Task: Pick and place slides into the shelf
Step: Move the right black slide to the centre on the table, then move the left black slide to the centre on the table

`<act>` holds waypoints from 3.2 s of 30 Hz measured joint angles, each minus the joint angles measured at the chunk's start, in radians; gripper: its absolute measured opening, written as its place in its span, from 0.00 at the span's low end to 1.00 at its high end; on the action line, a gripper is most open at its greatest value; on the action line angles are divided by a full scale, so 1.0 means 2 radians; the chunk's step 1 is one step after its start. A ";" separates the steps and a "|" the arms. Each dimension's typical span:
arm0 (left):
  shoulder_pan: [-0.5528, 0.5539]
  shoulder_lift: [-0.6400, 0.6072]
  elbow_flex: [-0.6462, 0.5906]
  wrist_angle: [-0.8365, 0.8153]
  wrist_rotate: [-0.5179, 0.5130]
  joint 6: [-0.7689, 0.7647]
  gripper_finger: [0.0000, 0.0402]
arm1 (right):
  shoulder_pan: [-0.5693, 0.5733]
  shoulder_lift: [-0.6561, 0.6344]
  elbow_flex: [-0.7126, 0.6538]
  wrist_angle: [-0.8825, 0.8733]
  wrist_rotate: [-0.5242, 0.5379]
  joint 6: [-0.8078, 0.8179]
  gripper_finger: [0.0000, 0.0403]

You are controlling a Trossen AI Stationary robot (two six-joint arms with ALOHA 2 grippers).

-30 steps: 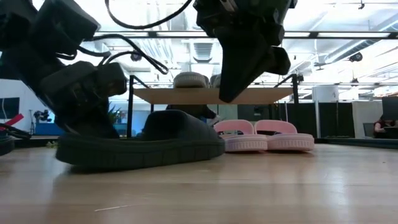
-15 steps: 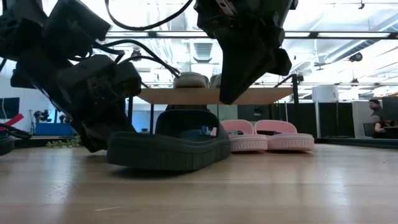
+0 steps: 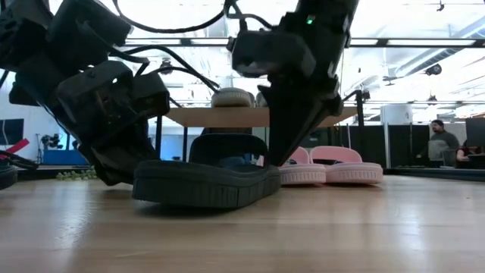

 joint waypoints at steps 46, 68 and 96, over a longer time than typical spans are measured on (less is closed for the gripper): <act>0.035 -0.007 0.005 -0.034 -0.001 0.038 0.13 | 0.019 -0.018 0.003 -0.067 0.000 0.032 0.03; -0.127 -0.335 0.013 -0.477 -0.024 -0.157 0.13 | 0.033 -0.021 0.003 -0.064 0.018 0.024 0.03; -0.351 -0.183 0.110 -0.697 0.067 -0.446 0.13 | 0.031 -0.021 0.003 -0.061 0.054 0.001 0.03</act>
